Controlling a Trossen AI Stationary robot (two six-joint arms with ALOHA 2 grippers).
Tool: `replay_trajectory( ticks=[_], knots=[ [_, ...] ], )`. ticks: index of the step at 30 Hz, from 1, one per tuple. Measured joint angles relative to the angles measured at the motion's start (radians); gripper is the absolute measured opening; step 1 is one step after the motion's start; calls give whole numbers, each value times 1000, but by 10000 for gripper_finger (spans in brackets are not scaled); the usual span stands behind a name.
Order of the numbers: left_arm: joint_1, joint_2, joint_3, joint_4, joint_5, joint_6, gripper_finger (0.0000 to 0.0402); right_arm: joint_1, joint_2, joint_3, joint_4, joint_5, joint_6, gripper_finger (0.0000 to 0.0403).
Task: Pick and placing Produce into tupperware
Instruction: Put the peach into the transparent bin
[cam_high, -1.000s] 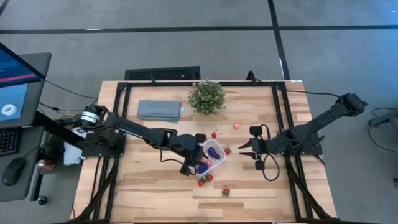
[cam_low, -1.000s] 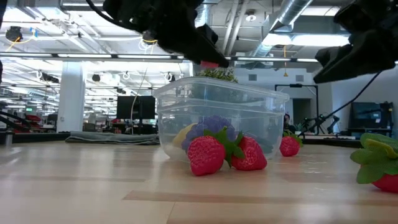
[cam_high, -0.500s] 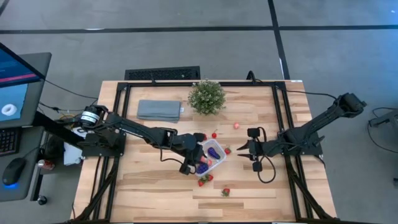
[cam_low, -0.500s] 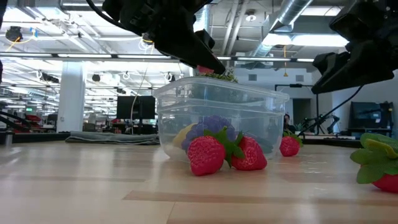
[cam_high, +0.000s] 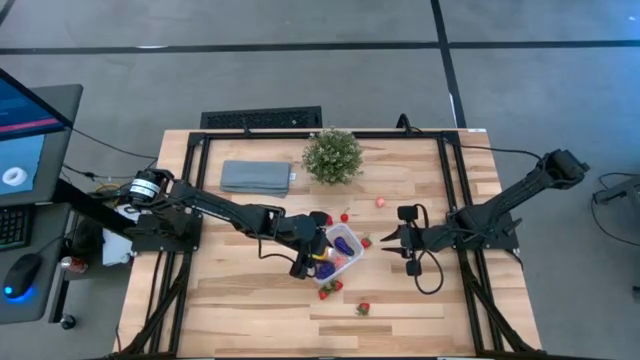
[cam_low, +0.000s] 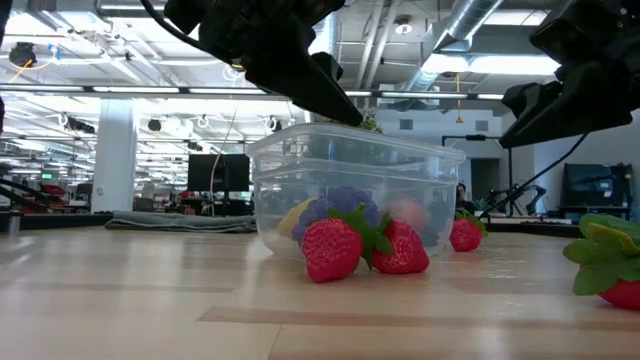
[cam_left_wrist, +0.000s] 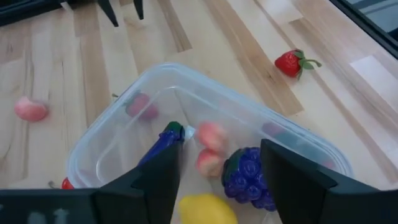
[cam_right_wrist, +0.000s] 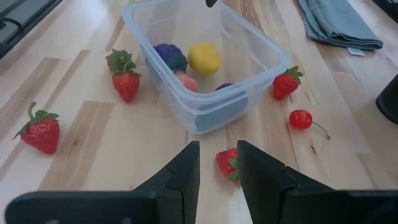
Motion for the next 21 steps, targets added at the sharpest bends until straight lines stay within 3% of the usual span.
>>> replay_trajectory(
  ticks=[6, 14, 21],
  knots=[
    [0, -17, 0, -52, 0, 2, 224, -16, 0, 0, -98, 12, 19, 130],
    [-7, -114, -1, -165, -3, -25, 224, -20, -2, -1, -240, 132, 120, 130],
    [-45, -207, -22, -305, -101, -105, 224, -19, -2, -1, -323, 222, 199, 130]
  ],
)
